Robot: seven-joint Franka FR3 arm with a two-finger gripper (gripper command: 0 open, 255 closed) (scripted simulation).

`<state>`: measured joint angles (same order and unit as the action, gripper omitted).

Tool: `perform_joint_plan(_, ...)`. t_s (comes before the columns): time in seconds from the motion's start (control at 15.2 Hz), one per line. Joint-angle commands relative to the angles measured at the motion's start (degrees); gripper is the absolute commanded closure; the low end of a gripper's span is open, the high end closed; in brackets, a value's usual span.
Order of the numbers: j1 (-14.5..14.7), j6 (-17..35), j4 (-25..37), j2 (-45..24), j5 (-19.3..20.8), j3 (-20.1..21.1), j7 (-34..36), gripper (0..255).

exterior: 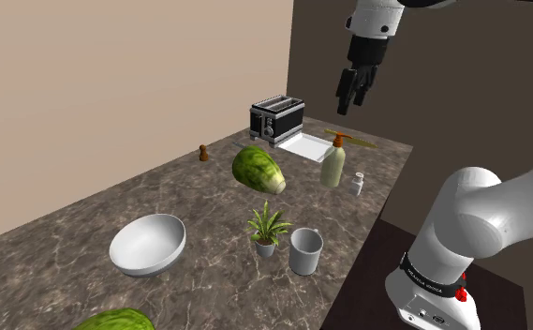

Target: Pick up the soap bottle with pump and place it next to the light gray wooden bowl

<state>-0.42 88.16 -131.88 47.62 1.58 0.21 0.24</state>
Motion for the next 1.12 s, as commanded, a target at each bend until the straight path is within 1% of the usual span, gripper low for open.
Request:
perform_joint_plan(0.0, 0.0, 0.0, 0.0, 0.0, 0.0, 0.0, 0.0, 0)
perform_joint_plan(0.53, -2.37, 9.91, -4.54, -5.59, 4.69, -9.17, -8.92, 0)
perform_joint_plan(0.79, -3.33, 15.09, -5.08, -10.28, 6.36, -13.81, -13.38, 0)
perform_joint_plan(1.06, -3.91, 20.22, -4.44, -16.14, 7.2, -18.49, -17.98, 0)
